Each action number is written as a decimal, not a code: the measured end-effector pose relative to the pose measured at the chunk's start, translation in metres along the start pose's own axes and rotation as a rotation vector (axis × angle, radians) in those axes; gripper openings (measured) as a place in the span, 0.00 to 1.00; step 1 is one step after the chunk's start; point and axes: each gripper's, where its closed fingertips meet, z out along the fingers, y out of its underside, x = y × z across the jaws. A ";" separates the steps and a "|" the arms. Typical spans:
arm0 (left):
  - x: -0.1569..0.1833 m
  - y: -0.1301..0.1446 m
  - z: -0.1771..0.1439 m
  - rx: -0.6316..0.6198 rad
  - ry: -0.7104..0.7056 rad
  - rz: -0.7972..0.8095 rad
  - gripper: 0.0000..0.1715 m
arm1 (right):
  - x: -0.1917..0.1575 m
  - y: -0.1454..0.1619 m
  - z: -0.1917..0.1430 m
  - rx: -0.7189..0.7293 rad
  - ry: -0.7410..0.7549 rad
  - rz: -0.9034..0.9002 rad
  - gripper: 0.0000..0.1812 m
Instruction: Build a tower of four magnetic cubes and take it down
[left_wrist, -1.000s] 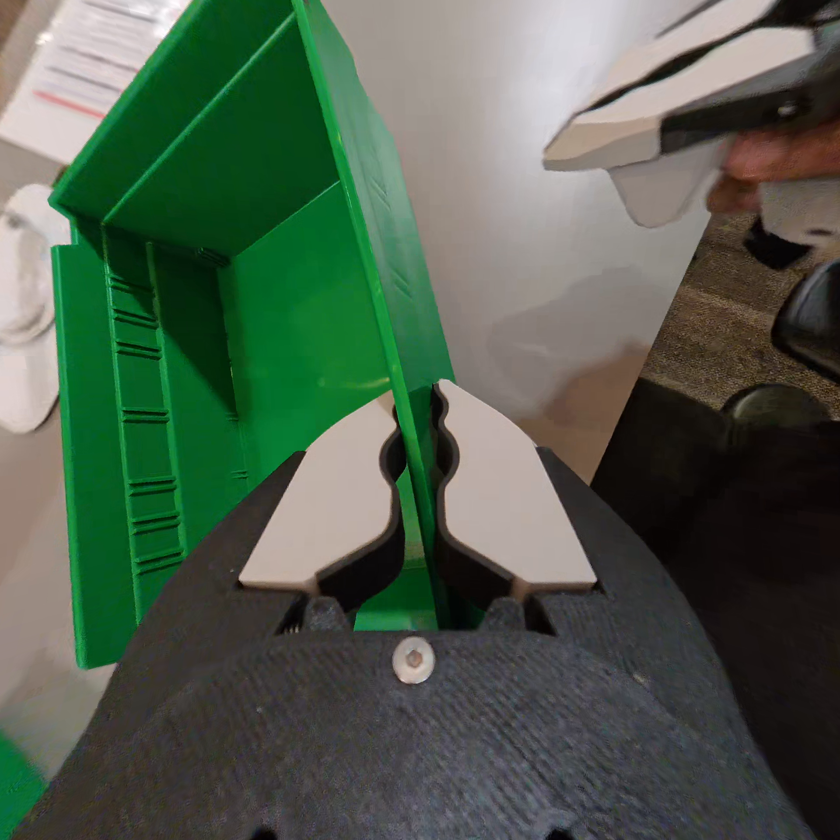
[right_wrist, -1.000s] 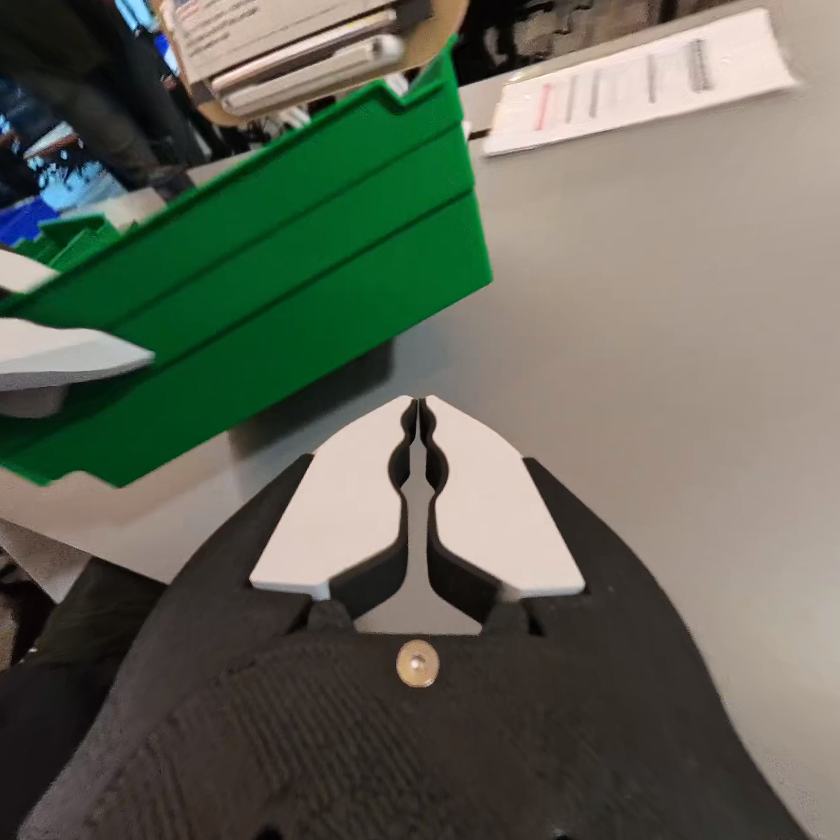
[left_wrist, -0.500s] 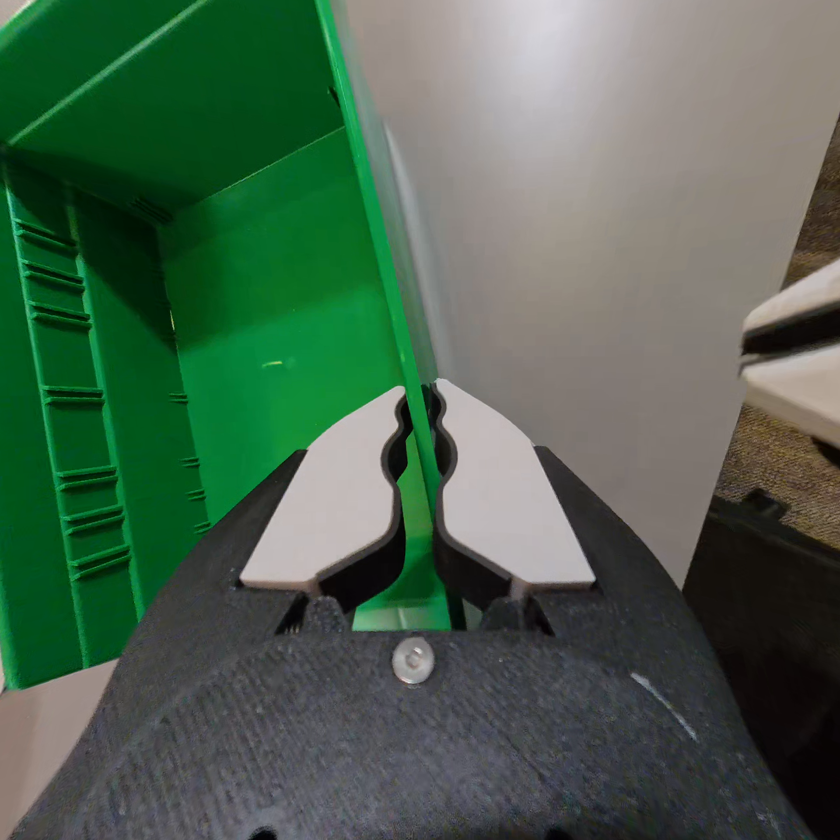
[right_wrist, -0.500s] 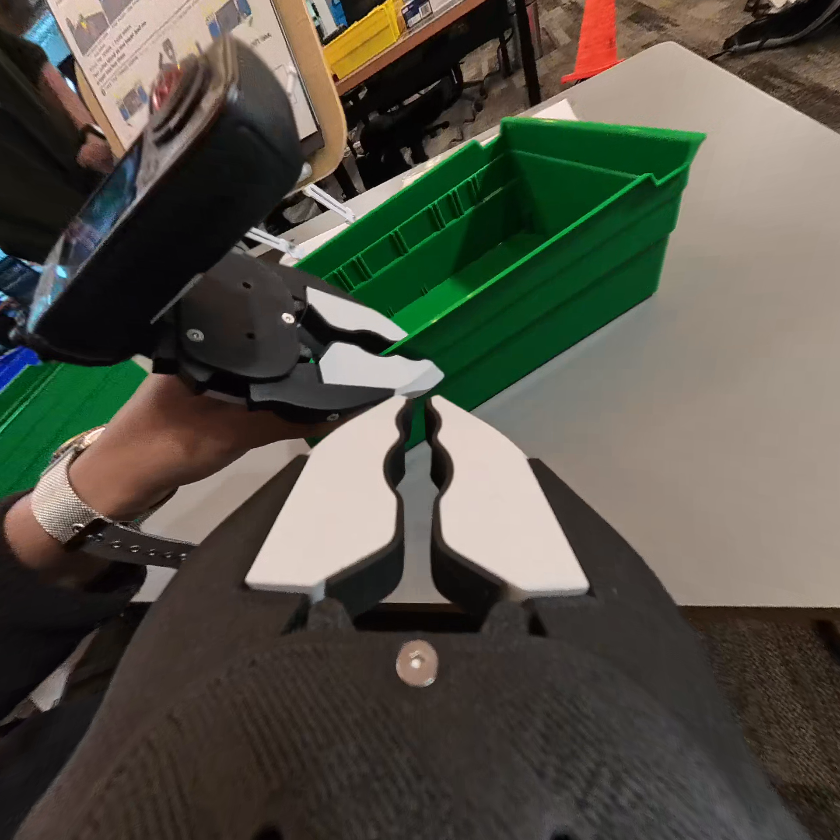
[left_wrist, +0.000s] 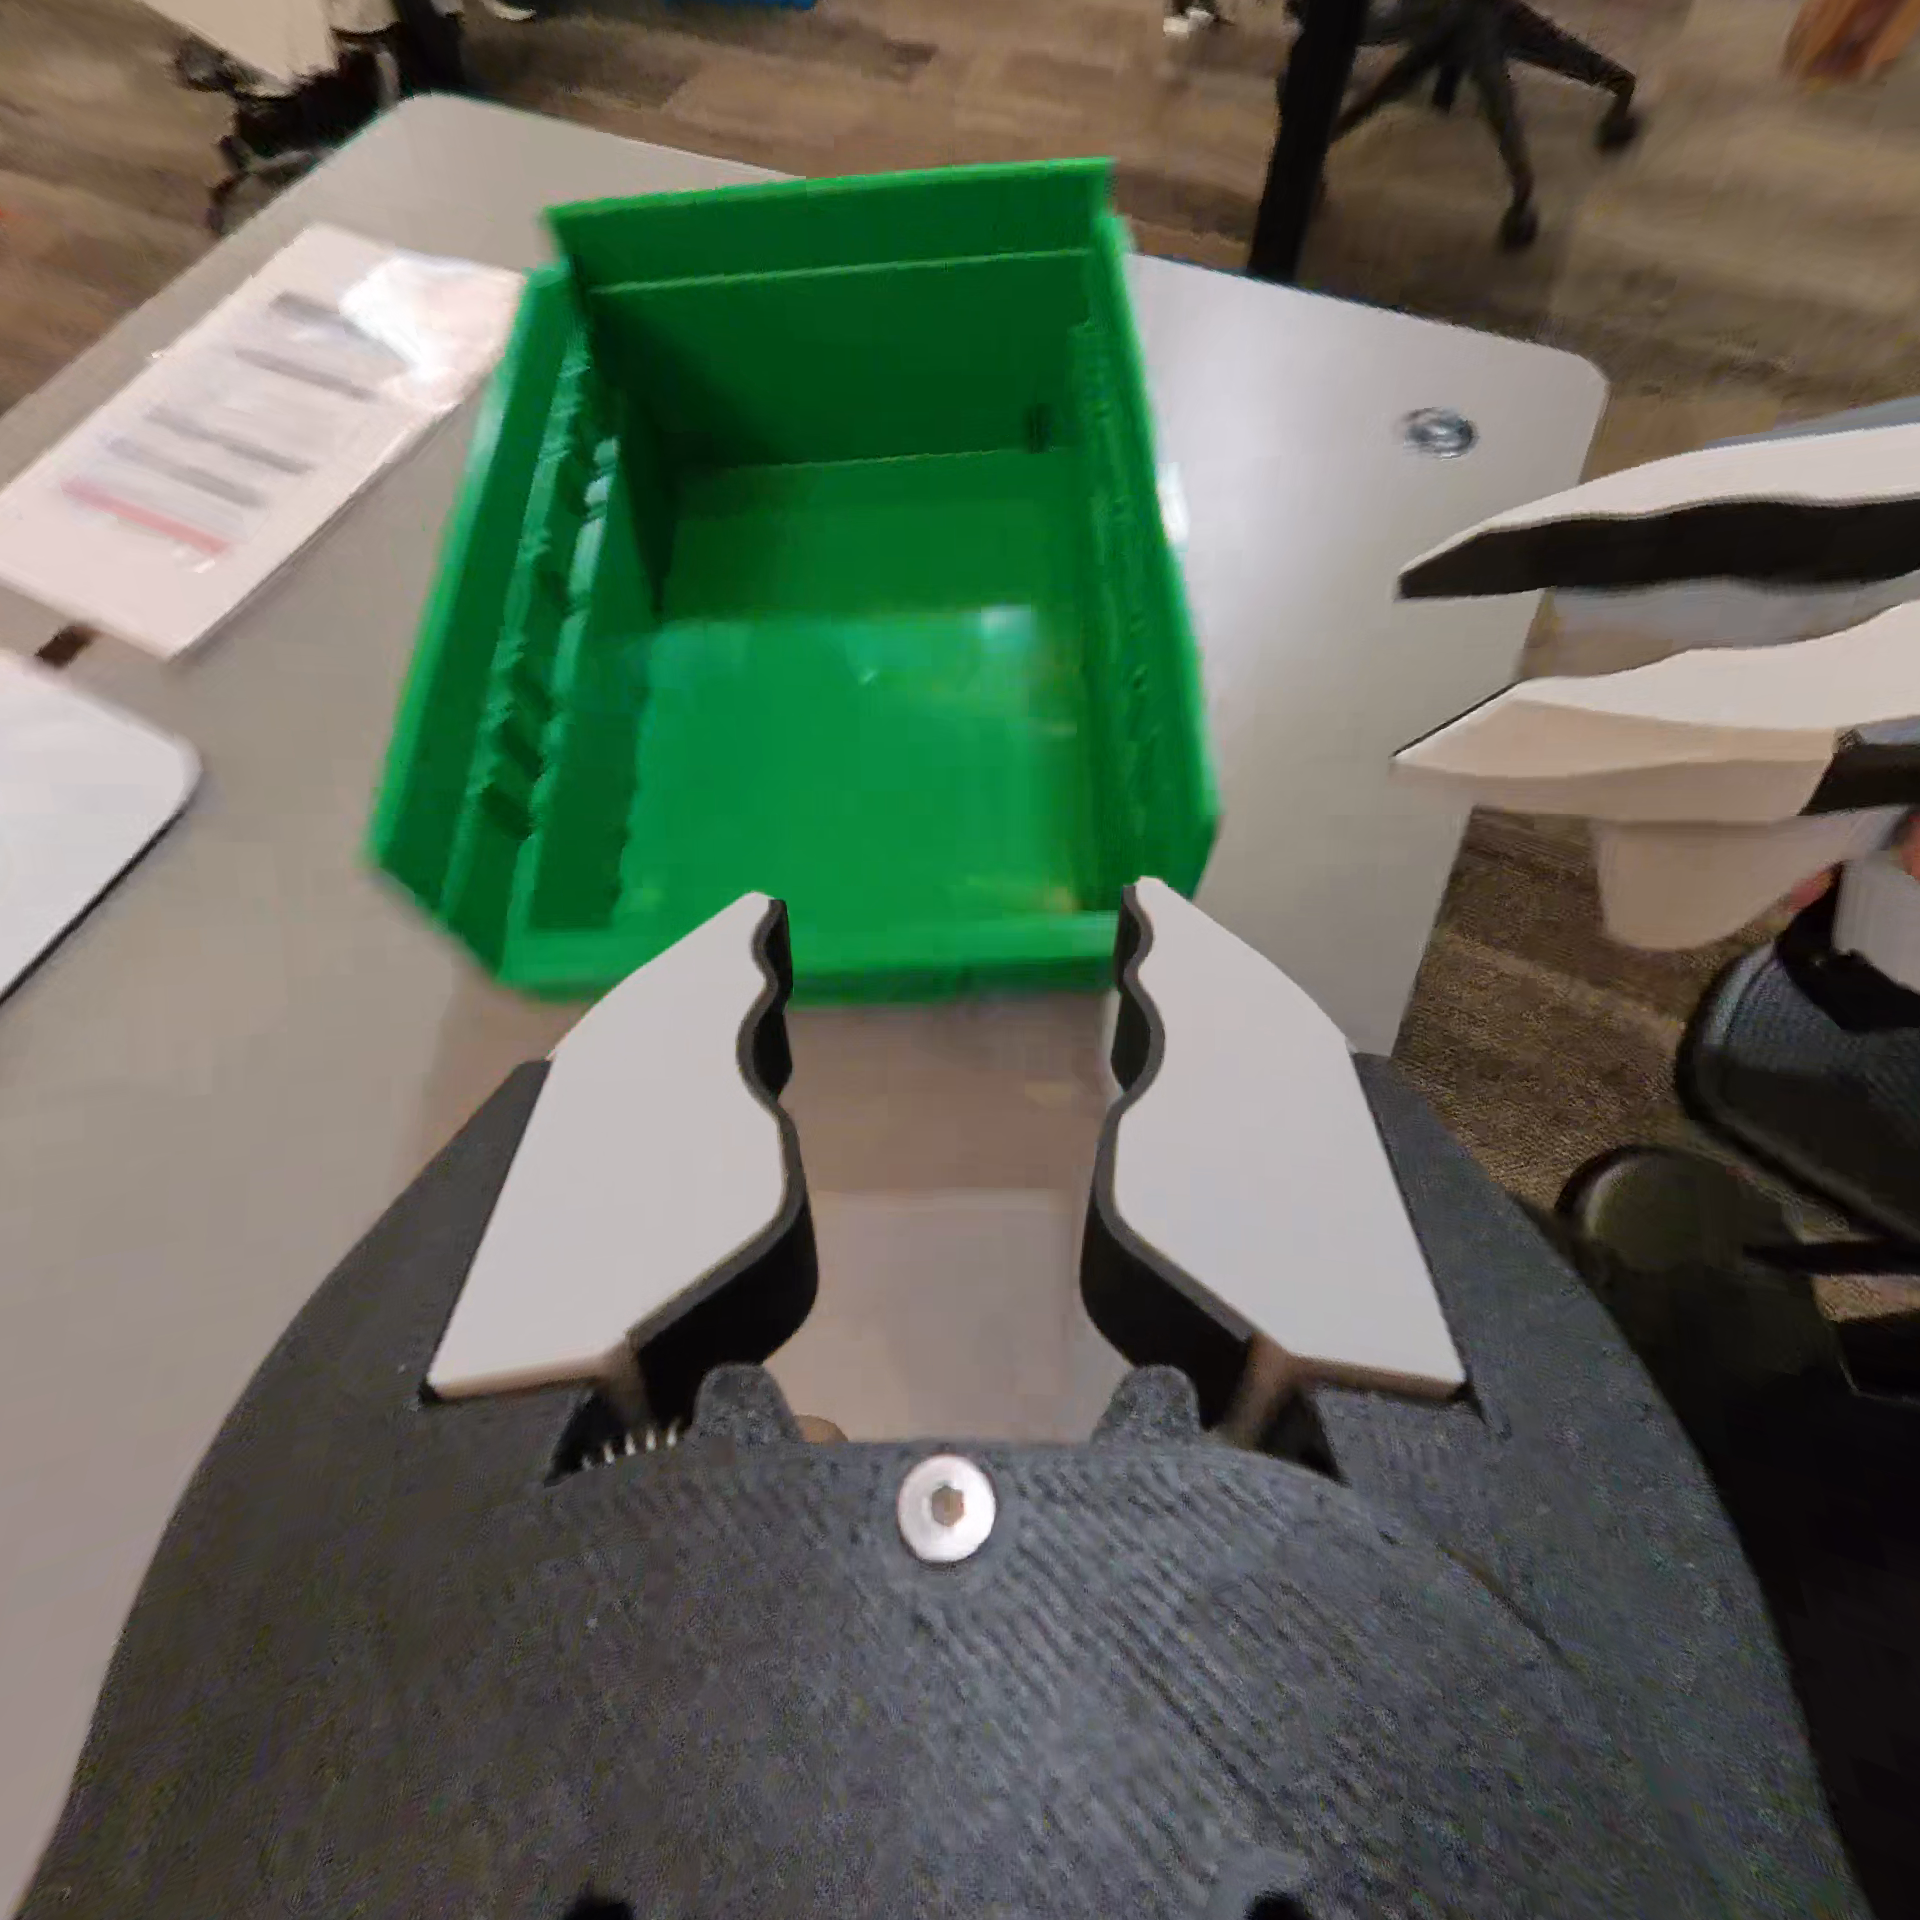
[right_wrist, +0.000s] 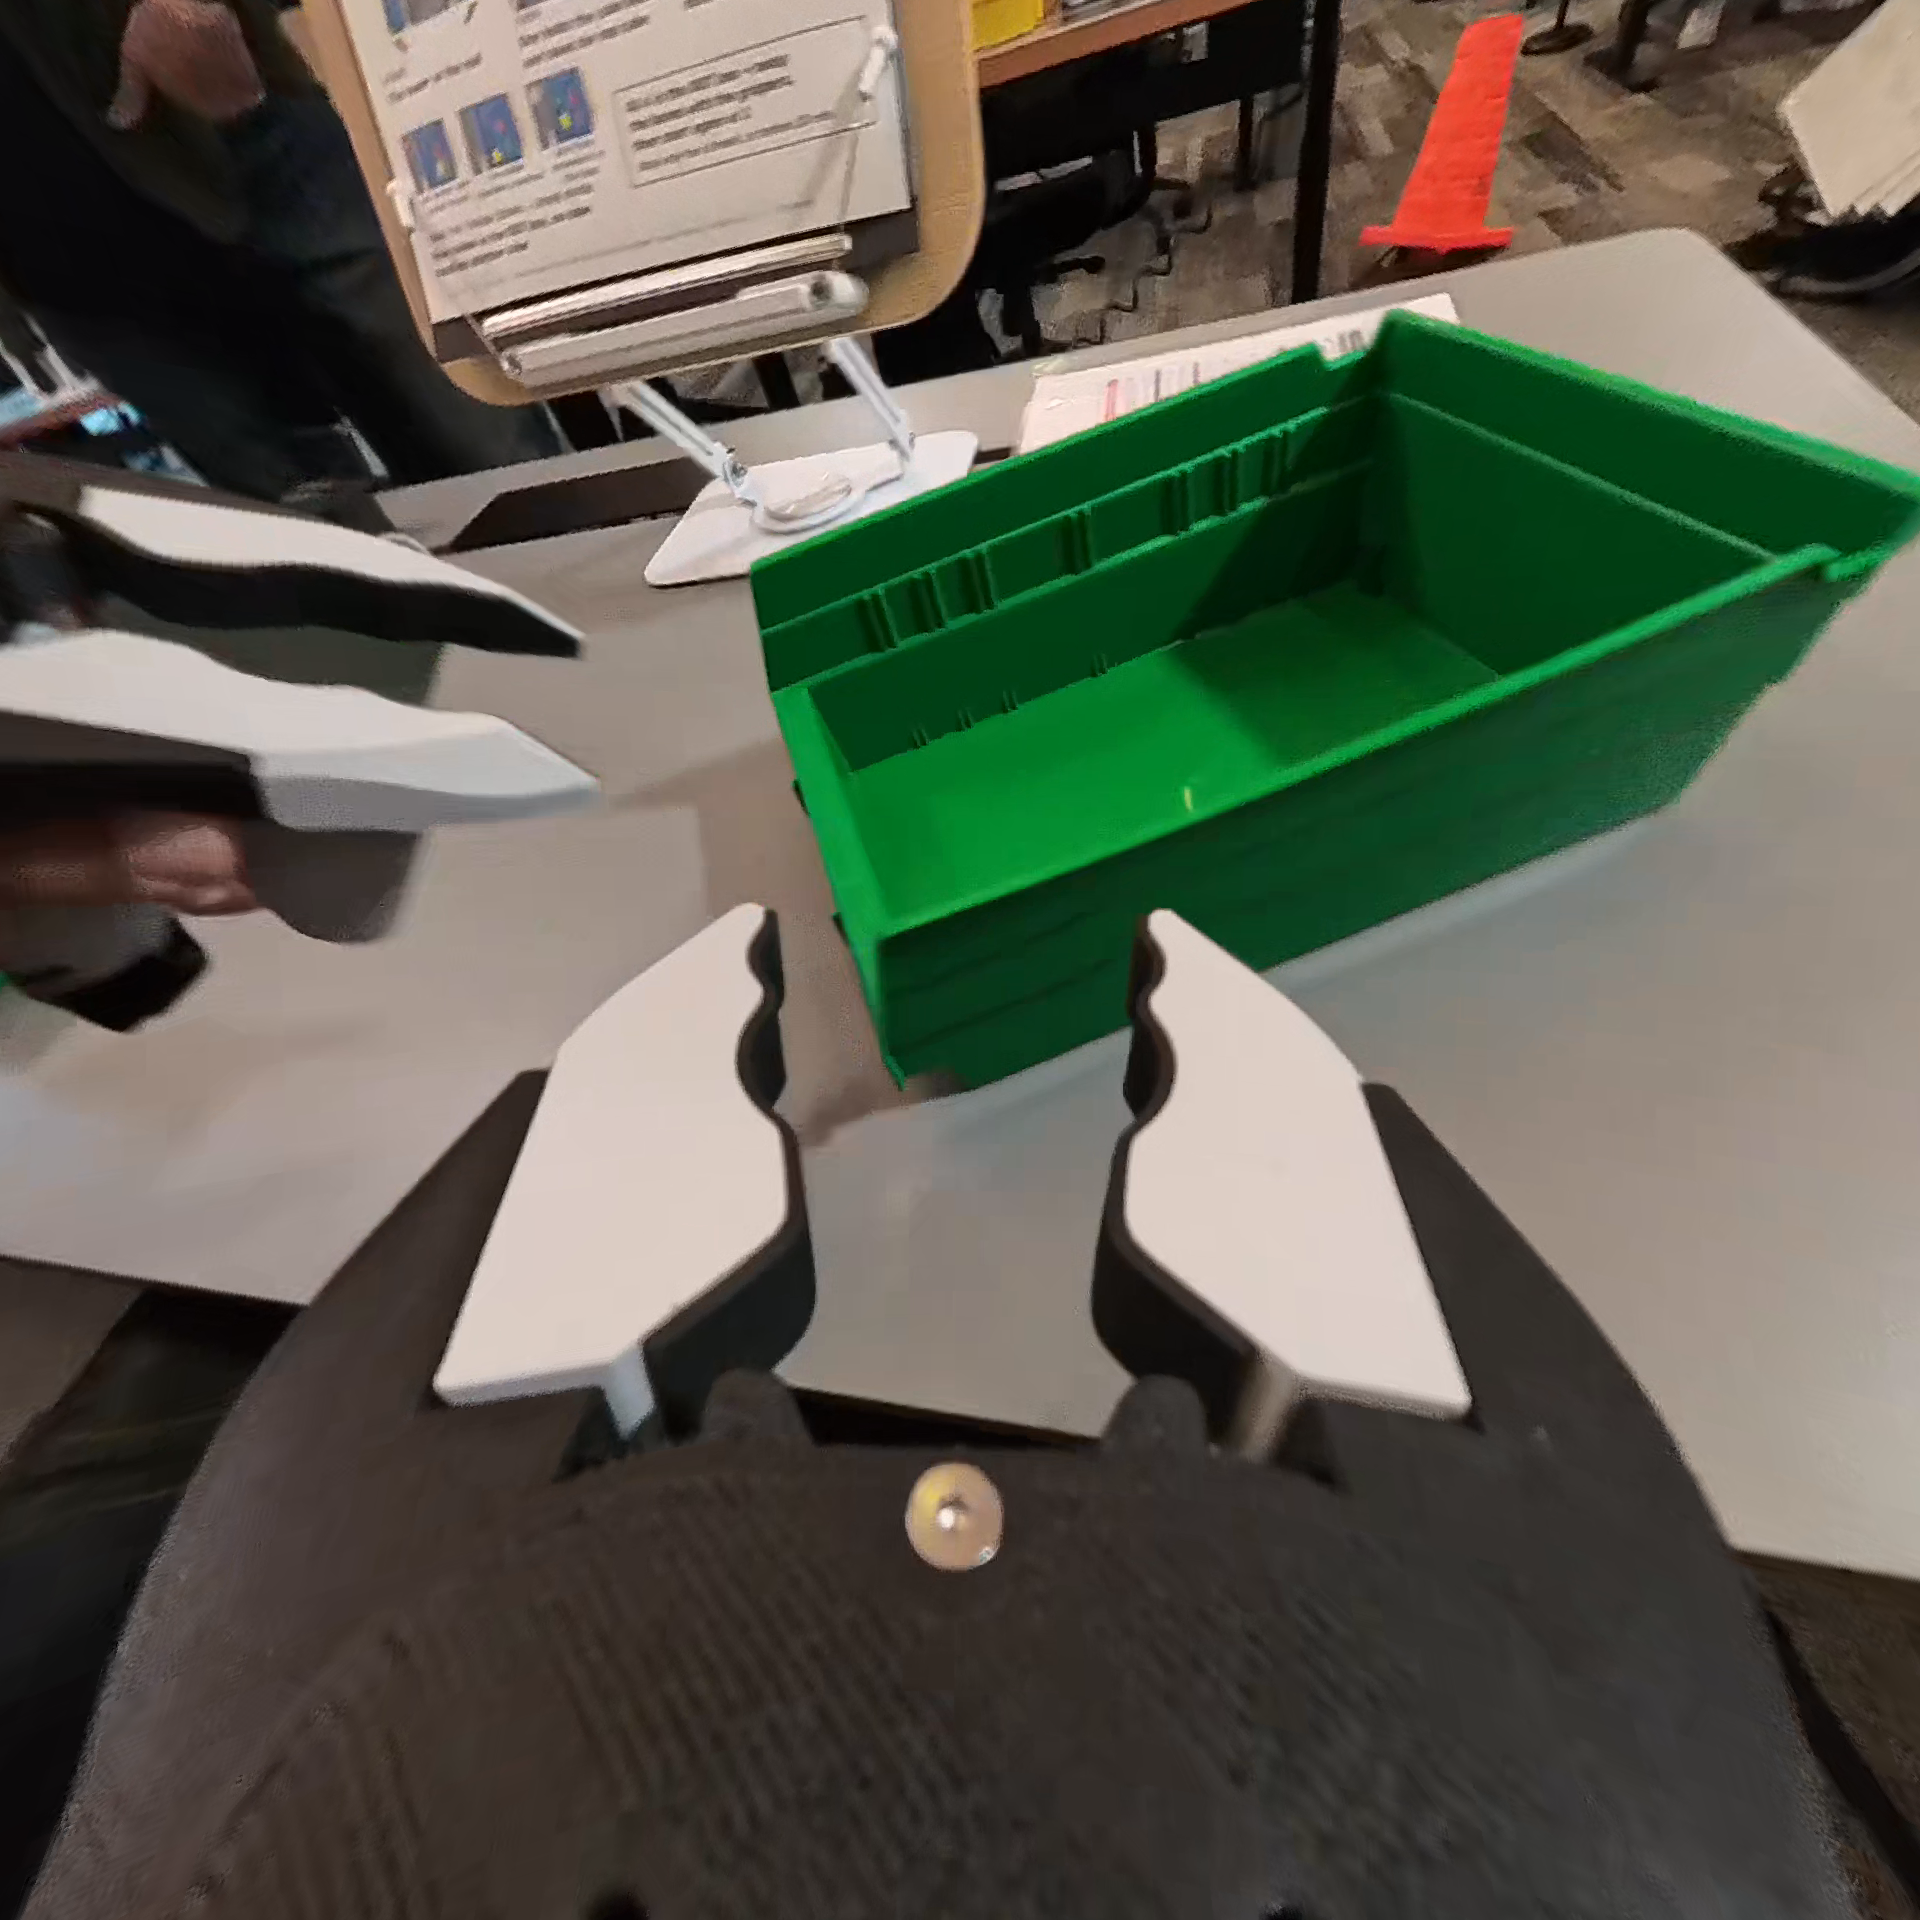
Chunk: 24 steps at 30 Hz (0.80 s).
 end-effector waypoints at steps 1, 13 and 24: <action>-0.018 0.010 -0.017 0.005 -0.037 -0.019 0.37 | -0.007 0.000 0.004 -0.002 0.003 -0.023 0.38; -0.162 0.167 -0.131 0.091 -0.366 -0.423 0.38 | -0.014 -0.052 0.064 0.167 0.169 0.044 0.47; -0.171 0.192 -0.109 0.013 -0.373 -0.406 0.38 | 0.024 0.005 0.072 -0.008 0.426 -0.289 0.46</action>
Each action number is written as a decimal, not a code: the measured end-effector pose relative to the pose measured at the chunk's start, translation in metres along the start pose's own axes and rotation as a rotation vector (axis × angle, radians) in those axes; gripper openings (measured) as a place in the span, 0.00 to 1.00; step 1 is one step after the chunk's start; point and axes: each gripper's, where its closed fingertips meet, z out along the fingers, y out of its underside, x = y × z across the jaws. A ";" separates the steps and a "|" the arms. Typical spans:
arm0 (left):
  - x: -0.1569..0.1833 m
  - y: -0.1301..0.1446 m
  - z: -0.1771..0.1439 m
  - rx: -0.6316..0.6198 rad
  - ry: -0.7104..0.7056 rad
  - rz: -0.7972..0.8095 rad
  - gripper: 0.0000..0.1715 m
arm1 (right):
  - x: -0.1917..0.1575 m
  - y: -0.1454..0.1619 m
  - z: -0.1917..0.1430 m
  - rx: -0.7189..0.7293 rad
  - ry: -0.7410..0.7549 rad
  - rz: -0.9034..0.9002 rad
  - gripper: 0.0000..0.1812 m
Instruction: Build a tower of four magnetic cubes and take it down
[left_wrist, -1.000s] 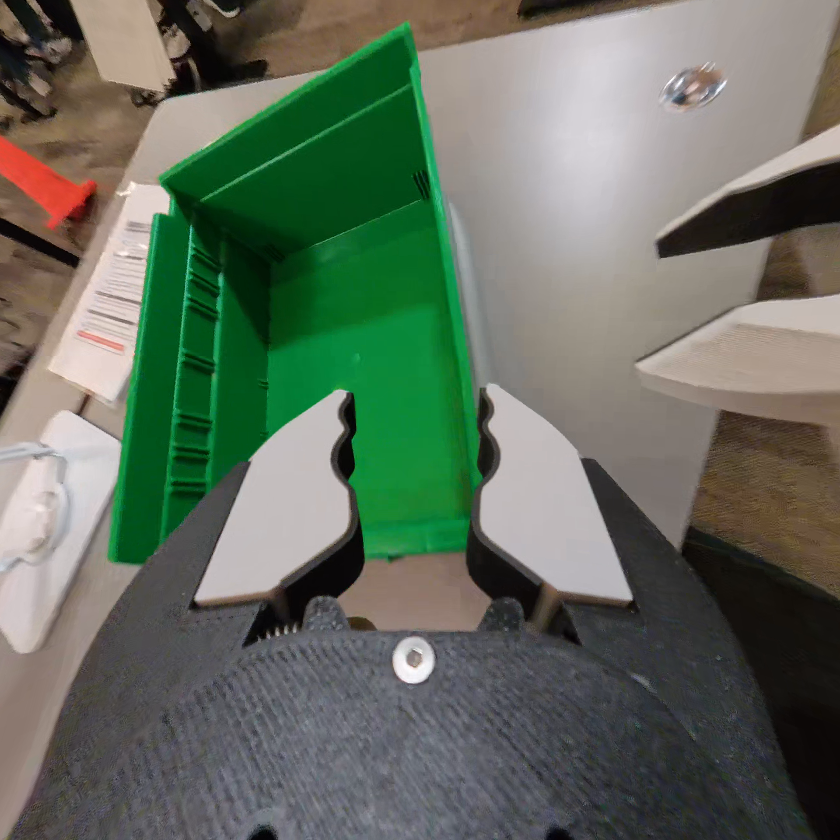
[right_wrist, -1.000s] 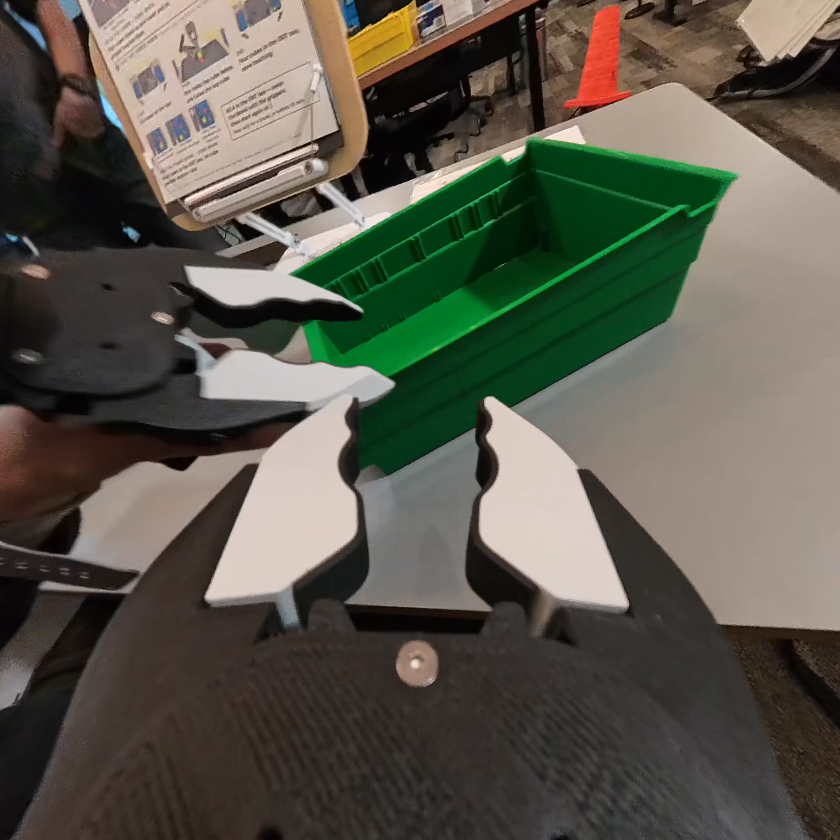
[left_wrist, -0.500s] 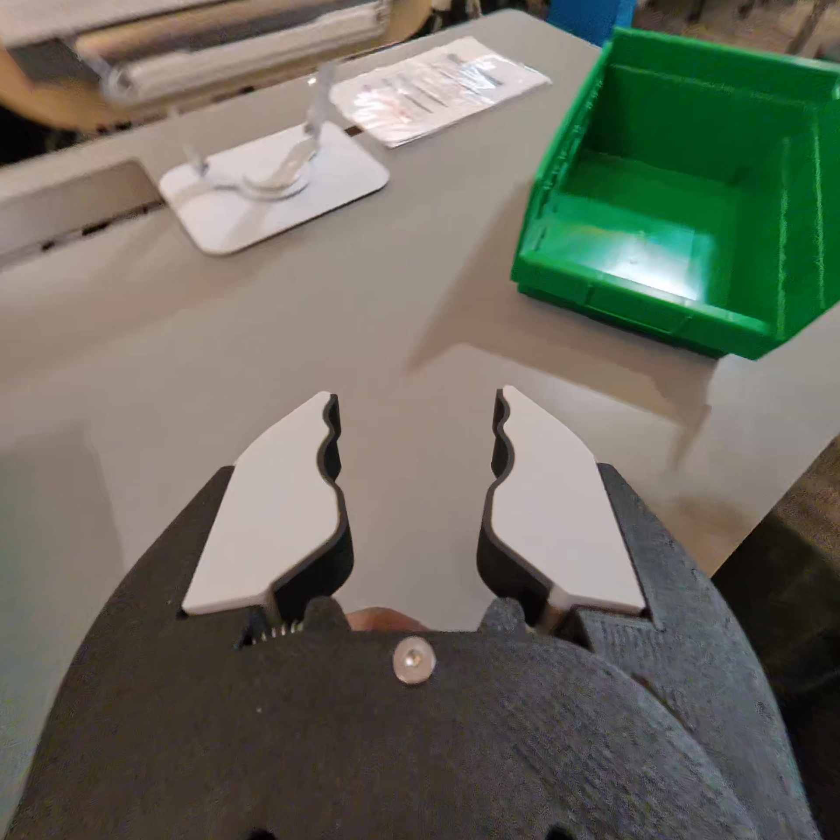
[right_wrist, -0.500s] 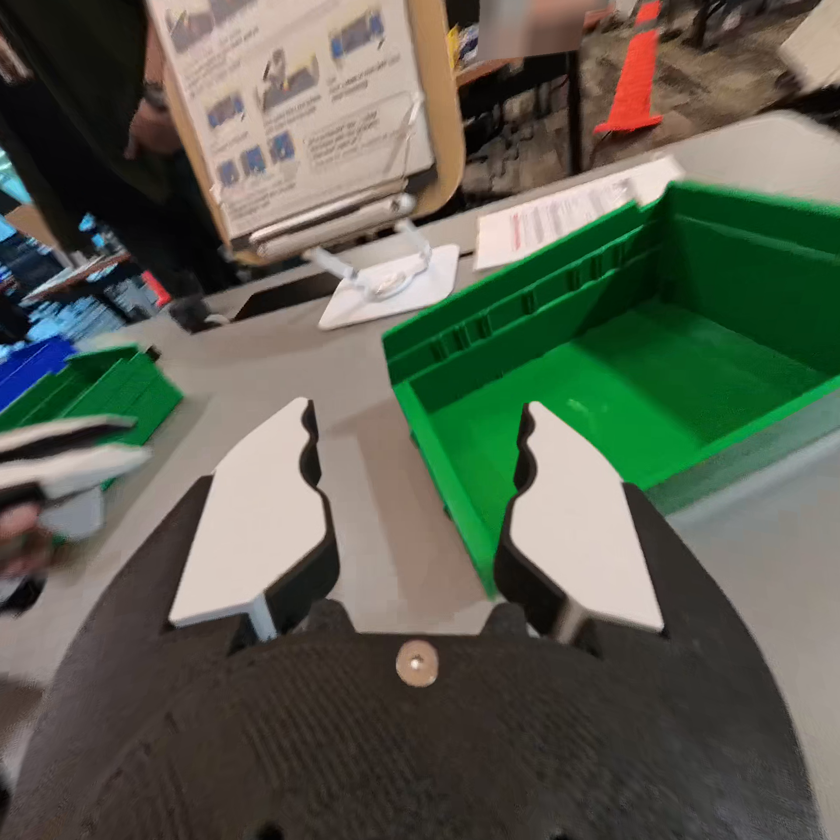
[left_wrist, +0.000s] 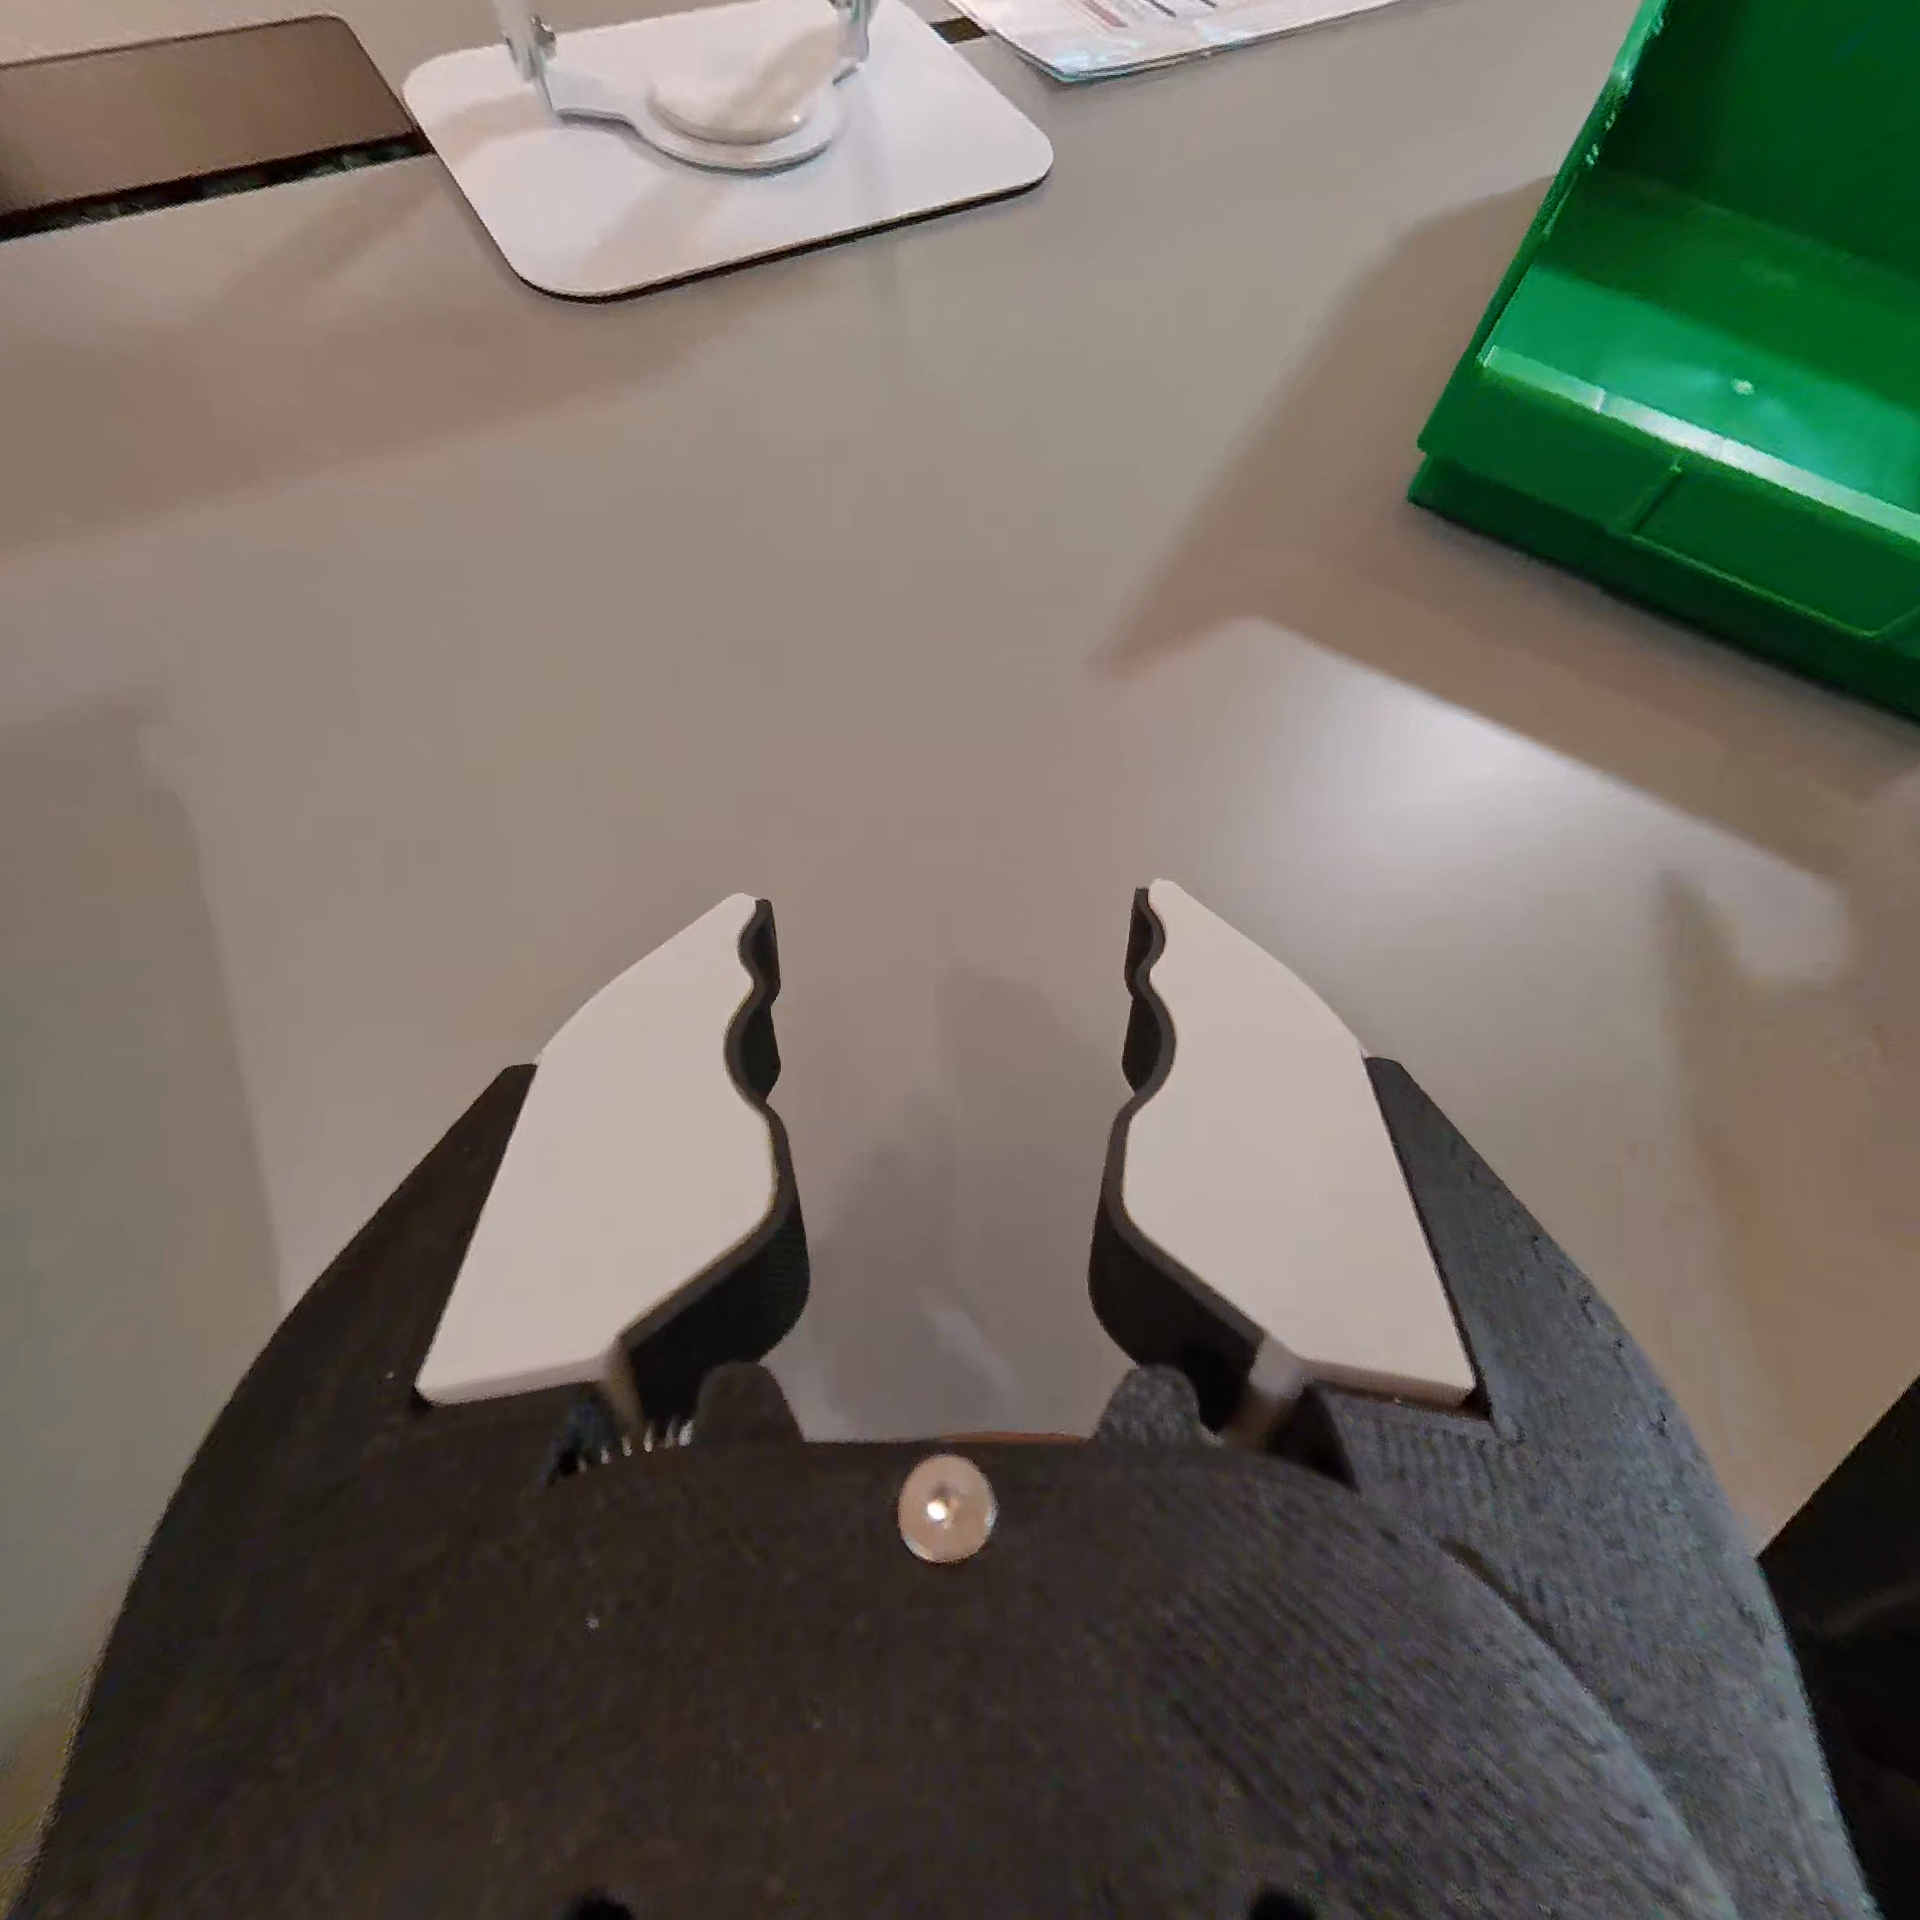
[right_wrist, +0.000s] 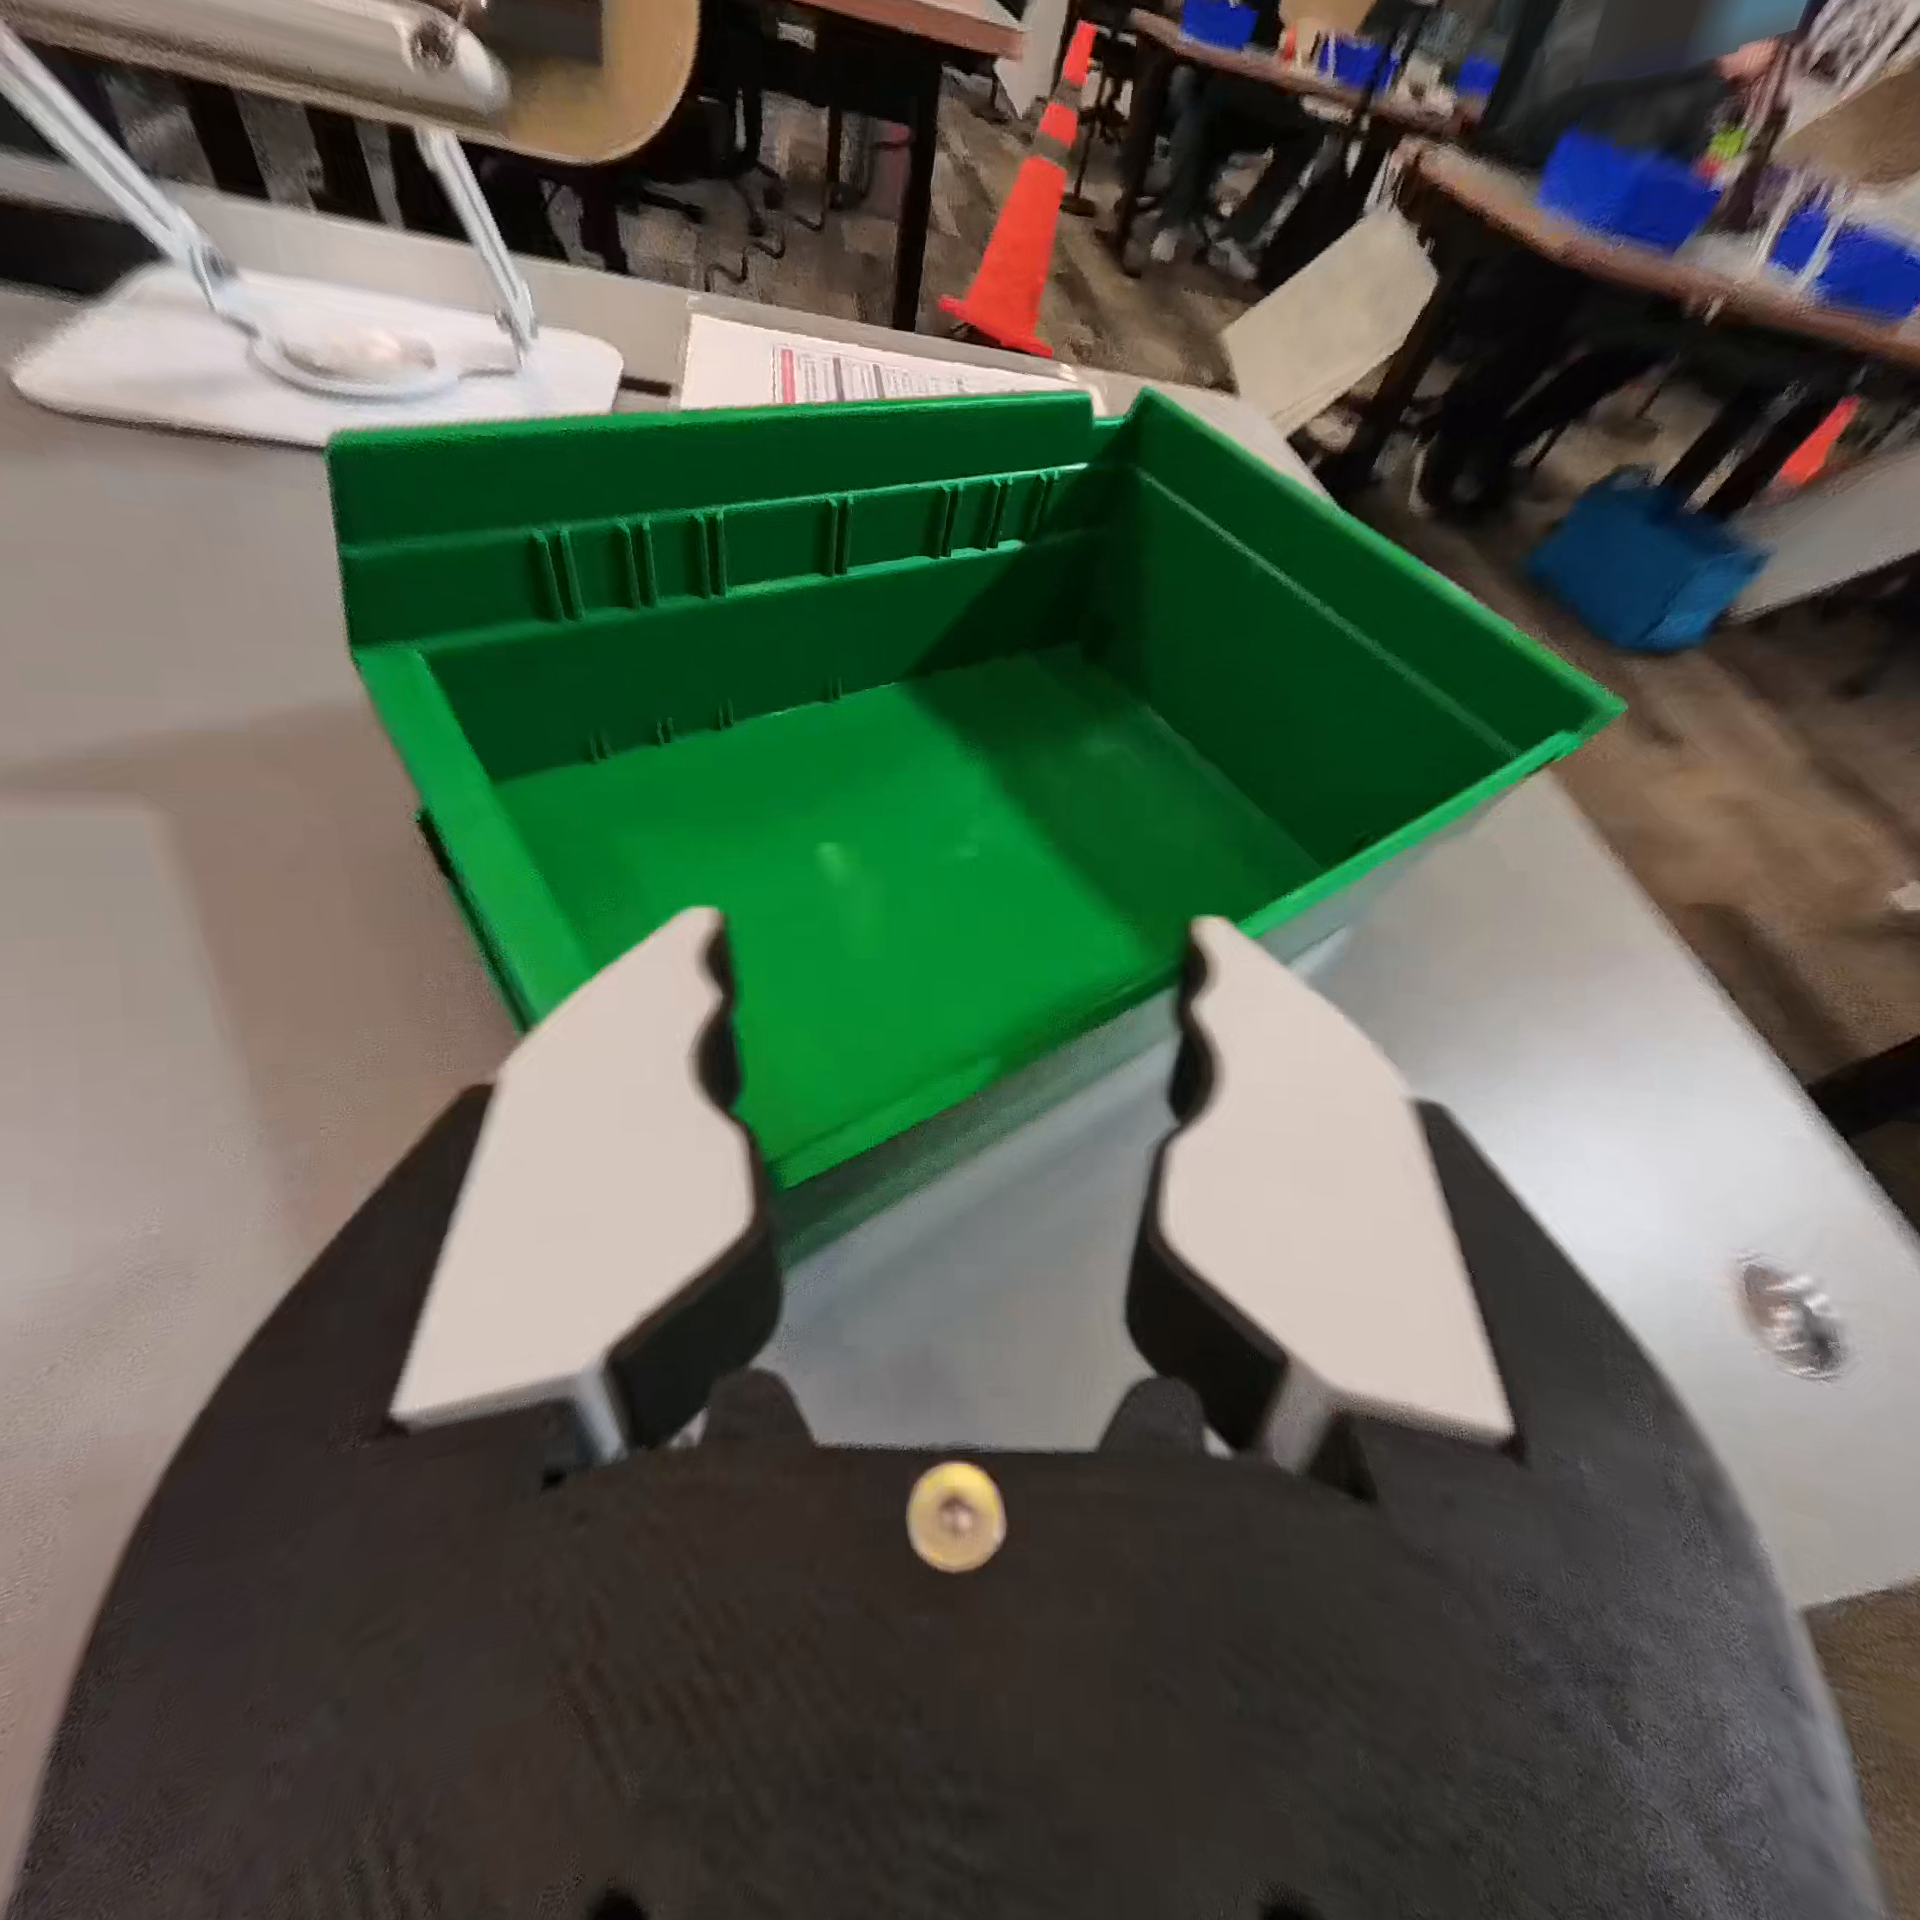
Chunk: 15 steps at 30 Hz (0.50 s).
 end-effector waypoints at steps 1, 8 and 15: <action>0.001 0.000 0.000 0.001 -0.010 0.016 0.38 | 0.005 0.003 0.002 -0.002 0.028 -0.043 0.49; 0.003 0.001 -0.001 -0.007 -0.049 0.088 0.38 | 0.072 0.020 0.000 -0.059 0.168 0.041 0.41; 0.002 0.002 -0.001 -0.010 -0.041 0.091 0.38 | 0.154 0.046 0.003 -0.126 0.319 0.122 0.31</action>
